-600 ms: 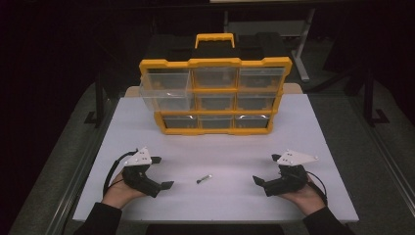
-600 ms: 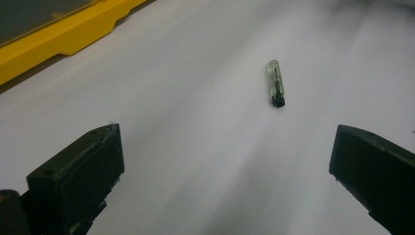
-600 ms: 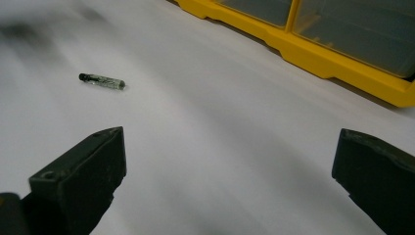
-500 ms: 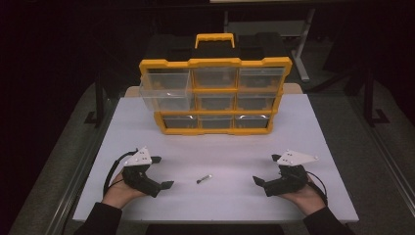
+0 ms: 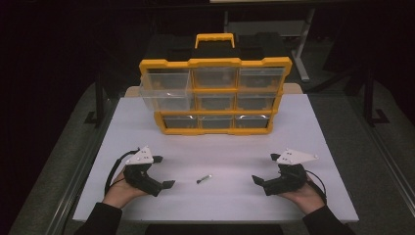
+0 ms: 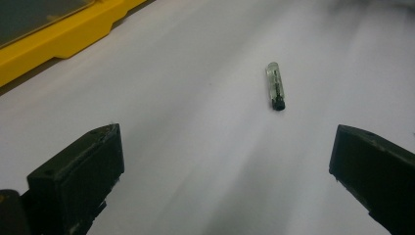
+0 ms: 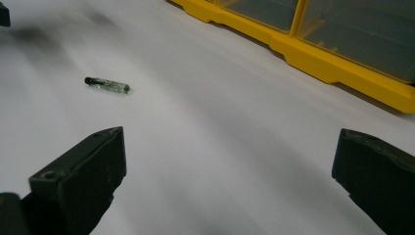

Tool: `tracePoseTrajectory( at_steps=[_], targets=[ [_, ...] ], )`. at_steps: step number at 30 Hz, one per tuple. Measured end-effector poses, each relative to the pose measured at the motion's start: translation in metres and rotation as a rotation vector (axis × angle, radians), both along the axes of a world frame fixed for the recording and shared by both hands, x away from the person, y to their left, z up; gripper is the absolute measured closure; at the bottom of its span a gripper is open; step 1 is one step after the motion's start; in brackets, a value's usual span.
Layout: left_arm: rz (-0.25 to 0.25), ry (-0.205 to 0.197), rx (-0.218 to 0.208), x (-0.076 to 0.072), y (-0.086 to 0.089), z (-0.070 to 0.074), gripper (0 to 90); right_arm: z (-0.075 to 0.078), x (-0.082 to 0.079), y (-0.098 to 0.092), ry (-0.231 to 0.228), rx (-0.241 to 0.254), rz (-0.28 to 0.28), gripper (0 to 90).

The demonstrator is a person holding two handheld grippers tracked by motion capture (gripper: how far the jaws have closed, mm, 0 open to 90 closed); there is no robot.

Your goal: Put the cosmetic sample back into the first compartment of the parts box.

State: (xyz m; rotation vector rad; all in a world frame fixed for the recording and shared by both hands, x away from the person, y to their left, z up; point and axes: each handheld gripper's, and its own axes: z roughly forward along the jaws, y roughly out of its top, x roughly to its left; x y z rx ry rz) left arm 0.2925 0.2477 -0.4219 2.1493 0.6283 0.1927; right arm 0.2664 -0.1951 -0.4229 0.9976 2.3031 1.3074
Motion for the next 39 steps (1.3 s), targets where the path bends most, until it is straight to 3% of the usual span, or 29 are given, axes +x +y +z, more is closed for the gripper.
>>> tracePoseTrajectory(
  at_steps=[20,39],
  targets=[
    [-0.037,0.026,-0.014,0.007,-0.018,0.006,0.0,-0.002,0.001,0.002,0.009,-0.010,0.011,0.0],
    [-0.064,0.021,-0.011,0.017,-0.037,0.008,0.0,-0.002,0.001,0.002,0.010,-0.015,0.013,0.0]
  ],
)
